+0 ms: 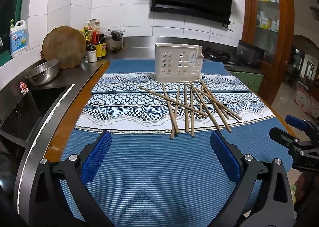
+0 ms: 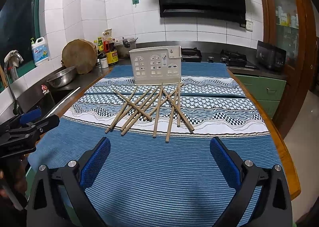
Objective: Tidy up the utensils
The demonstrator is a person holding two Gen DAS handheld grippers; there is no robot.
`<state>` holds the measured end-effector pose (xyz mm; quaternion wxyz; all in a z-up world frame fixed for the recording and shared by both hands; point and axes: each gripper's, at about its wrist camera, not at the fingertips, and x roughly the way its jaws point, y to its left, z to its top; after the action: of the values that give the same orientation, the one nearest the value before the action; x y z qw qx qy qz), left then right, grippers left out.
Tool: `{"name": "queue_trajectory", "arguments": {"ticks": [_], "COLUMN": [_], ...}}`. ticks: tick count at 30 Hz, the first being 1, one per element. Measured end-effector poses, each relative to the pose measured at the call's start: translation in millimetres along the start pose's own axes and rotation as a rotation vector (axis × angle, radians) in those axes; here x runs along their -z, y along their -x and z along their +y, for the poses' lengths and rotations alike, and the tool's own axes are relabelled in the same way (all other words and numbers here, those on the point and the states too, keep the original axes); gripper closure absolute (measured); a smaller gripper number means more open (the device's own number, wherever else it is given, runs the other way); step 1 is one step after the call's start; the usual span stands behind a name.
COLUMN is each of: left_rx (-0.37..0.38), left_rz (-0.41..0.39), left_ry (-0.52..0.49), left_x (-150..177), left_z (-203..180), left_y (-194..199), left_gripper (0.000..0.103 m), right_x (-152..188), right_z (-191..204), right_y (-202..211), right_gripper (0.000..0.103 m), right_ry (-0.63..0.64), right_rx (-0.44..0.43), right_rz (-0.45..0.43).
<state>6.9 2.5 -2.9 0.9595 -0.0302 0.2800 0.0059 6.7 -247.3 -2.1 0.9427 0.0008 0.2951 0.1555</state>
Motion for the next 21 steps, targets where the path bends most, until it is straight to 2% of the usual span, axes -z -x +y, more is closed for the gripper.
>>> {"name": "queue_trajectory", "arguments": {"ticks": [21], "left_rx": [-0.032], "left_rz": [-0.034], "left_ry": [-0.019], "left_x": [-6.7], "left_z": [-4.0], "left_y": [-0.2], "left_gripper": [0.005], "right_x": [-0.3], "right_z": [2.8], "right_y": [-6.1], "right_gripper": [0.006], "right_ry": [0.002], "right_rx": [-0.004], "right_rz": [0.007]}}
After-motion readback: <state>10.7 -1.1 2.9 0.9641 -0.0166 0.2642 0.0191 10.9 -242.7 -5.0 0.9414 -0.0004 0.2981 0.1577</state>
